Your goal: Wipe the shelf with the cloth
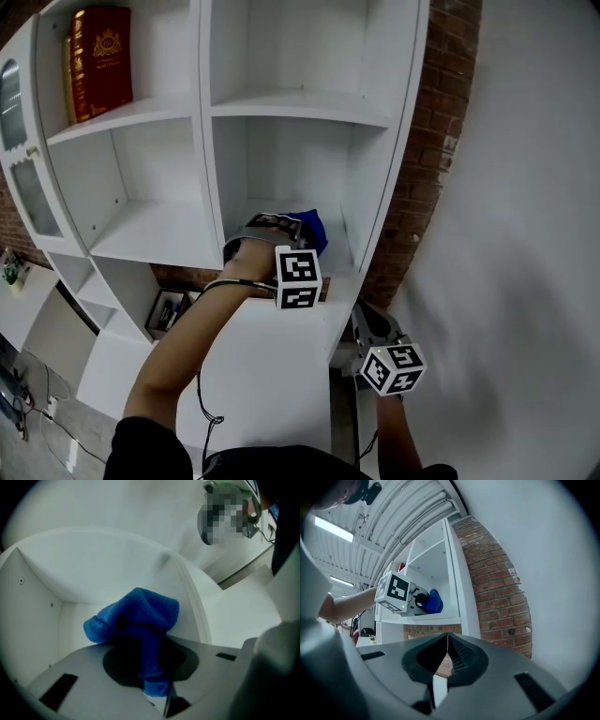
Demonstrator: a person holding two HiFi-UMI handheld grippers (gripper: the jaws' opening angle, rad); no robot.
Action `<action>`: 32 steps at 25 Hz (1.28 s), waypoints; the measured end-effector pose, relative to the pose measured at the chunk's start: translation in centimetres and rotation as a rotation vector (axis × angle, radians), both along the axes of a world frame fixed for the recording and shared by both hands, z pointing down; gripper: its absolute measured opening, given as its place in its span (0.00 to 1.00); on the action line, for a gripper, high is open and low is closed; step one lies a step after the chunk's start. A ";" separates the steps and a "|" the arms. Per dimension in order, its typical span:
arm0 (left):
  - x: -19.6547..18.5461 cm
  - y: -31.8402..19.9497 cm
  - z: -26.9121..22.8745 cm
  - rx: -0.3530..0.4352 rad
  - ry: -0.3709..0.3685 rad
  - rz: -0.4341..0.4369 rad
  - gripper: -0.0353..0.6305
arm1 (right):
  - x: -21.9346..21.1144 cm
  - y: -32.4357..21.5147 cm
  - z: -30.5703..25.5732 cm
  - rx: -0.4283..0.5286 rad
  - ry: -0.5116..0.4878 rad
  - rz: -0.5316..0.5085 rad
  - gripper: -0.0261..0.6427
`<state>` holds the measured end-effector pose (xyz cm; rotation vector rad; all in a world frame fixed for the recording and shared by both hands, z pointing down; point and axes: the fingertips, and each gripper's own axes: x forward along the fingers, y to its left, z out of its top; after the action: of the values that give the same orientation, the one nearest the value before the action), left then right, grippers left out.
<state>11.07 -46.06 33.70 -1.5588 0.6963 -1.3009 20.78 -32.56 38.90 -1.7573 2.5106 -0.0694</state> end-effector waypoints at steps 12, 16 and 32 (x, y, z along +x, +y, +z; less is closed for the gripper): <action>5.4 0.8 -0.1 -0.003 0.018 0.083 0.18 | 4.2 1.7 0.6 -0.020 0.008 0.092 0.07; 6.6 1.1 -0.1 -0.003 0.010 0.099 0.18 | 5.1 2.1 1.1 -0.028 0.000 0.111 0.07; 7.5 1.1 -0.2 0.007 0.012 0.102 0.18 | 5.5 2.7 1.5 -0.040 -0.008 0.118 0.07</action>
<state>18.62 -44.91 33.55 -1.5772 0.6200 -1.2136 26.31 -29.86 40.42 -1.9128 2.4102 -0.1190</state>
